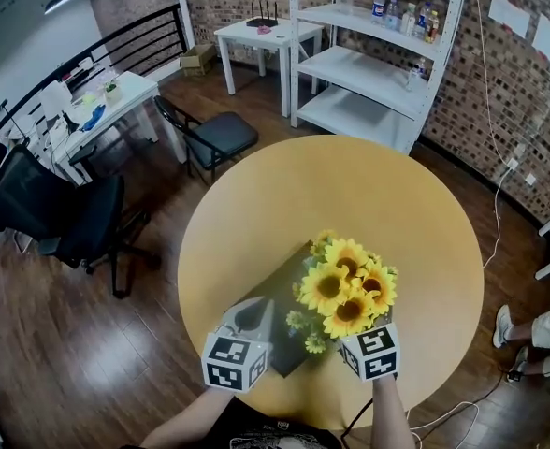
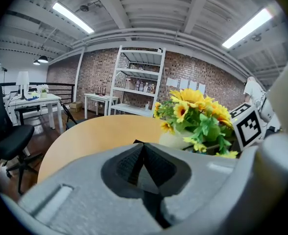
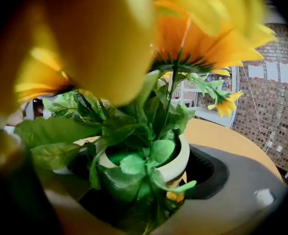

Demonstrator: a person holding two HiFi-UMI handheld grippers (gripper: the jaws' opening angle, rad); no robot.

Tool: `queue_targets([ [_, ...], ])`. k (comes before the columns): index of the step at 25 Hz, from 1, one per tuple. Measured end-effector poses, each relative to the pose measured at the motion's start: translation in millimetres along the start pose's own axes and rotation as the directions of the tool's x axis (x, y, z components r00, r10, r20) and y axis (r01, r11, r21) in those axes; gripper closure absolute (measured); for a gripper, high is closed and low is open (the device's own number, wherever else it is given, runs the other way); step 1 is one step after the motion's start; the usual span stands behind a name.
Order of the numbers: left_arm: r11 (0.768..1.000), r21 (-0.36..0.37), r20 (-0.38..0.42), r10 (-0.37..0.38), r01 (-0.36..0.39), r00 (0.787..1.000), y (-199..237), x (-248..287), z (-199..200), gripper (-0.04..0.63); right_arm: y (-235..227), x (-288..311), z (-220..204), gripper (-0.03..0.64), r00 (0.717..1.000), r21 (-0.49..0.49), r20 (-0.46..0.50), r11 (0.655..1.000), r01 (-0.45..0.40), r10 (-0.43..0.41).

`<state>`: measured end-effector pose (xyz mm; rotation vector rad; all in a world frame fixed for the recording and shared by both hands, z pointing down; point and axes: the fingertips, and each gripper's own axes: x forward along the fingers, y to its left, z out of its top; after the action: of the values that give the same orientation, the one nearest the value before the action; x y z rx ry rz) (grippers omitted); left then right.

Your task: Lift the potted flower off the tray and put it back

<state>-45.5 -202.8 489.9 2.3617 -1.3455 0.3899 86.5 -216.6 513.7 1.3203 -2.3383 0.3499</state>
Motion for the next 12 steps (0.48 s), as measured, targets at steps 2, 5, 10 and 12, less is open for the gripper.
queue_targets([
  [2, 1.0, -0.003, 0.008, 0.005, -0.005, 1.0, -6, -3, -1, 0.591, -1, -18, 4, 0.104, 1.0, -0.001, 0.012, 1.0, 0.006, -0.006],
  [5, 1.0, 0.002, 0.017, 0.008, -0.008, 1.0, -17, -5, -3, 0.591, -4, -44, 10, 0.104, 0.999, -0.001, 0.031, 1.0, 0.02, -0.02],
  [10, 1.0, 0.024, 0.037, 0.001, -0.002, 0.999, -41, -6, -2, 0.591, -12, -70, 14, 0.104, 0.998, -0.012, 0.05, 0.999, 0.043, -0.043],
  [12, 1.0, 0.031, 0.049, -0.004, 0.003, 0.999, -47, -7, -1, 0.592, -13, -74, 15, 0.104, 0.998, -0.019, 0.053, 0.999, 0.045, -0.044],
])
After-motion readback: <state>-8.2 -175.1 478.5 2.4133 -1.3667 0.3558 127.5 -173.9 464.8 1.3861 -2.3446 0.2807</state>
